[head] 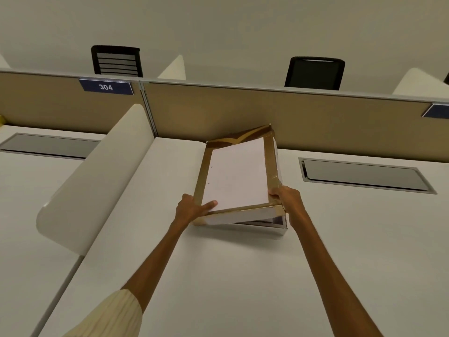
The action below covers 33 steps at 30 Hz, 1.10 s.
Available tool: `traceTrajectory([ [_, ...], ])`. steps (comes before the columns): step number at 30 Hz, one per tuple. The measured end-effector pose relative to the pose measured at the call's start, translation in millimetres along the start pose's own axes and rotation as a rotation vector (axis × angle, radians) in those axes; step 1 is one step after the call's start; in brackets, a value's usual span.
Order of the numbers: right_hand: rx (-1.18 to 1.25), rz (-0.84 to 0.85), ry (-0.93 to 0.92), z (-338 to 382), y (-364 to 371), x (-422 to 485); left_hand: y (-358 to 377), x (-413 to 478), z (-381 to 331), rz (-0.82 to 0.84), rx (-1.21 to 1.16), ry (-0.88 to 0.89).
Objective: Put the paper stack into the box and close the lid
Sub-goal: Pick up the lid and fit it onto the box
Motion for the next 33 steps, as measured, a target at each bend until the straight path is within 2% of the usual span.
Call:
traceTrajectory([
  [6,-0.120,-0.071,0.056,-34.6,-4.2,12.5,10.8,-15.9,-5.2,-0.054,0.026,0.036],
  [12,-0.356,-0.173,0.081,-64.6,-5.2,7.6,19.2,-28.8,-12.5,-0.085,0.096,0.076],
  [16,-0.302,-0.164,-0.010,-76.6,0.1,6.6,23.9,-30.5,-14.0,-0.104,0.103,0.071],
  [24,-0.273,-0.189,-0.057,-87.7,1.6,11.1,26.3,-28.2,-10.8,-0.145,0.086,0.094],
  [28,-0.285,-0.162,-0.037,-87.1,-3.5,18.5,18.6,-17.2,-8.6,-0.170,-0.019,0.093],
  [33,-0.179,-0.133,-0.099,-62.6,-8.5,49.0,4.6,7.7,-34.2,-0.213,-0.068,0.201],
])
Point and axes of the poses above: each hand's wrist, its own x-axis towards the middle knuckle, its own y-axis out of the palm, z = x × y, the point moved 8 cm from there along x, towards the middle knuckle, and after that the axes turned 5 degrees about -y, right-handed, at the moved point
